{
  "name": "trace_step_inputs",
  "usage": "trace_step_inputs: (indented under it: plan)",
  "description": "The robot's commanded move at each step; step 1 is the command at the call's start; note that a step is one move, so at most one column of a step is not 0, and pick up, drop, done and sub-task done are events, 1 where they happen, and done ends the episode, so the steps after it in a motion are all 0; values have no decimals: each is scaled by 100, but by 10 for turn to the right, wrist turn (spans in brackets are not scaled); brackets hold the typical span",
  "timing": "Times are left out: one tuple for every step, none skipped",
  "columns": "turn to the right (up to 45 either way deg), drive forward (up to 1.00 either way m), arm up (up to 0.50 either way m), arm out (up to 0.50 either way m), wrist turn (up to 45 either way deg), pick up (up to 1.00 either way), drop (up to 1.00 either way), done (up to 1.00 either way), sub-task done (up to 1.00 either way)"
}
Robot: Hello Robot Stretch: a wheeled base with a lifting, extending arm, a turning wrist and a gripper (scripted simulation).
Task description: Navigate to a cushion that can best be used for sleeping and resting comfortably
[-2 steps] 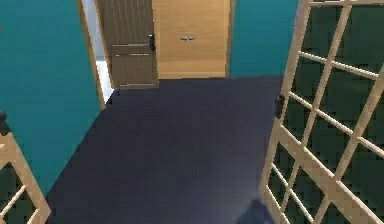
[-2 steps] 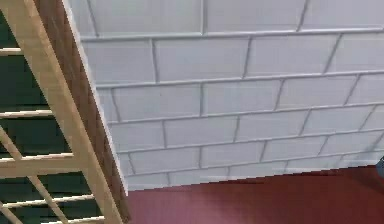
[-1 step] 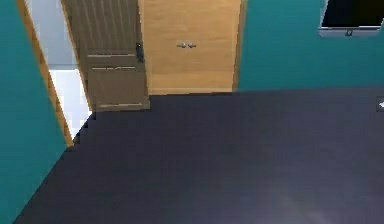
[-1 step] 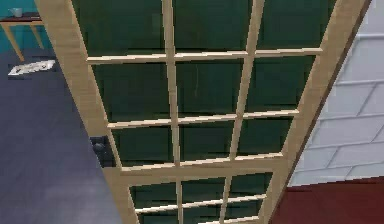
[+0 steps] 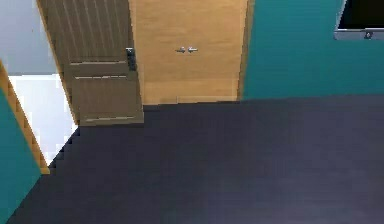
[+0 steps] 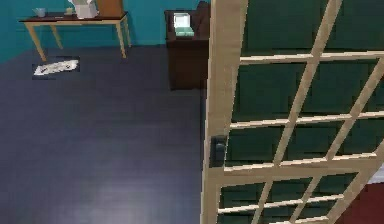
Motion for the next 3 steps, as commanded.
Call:
trace_step_inputs:
  plan:
    - [330, 0, 0, 0, 0, 0, 0, 0, 0]
    - [0, 50, 0, 0, 0, 0, 0, 0, 0]
    - [450, 0, 0, 0, 0, 0, 0, 0, 0]
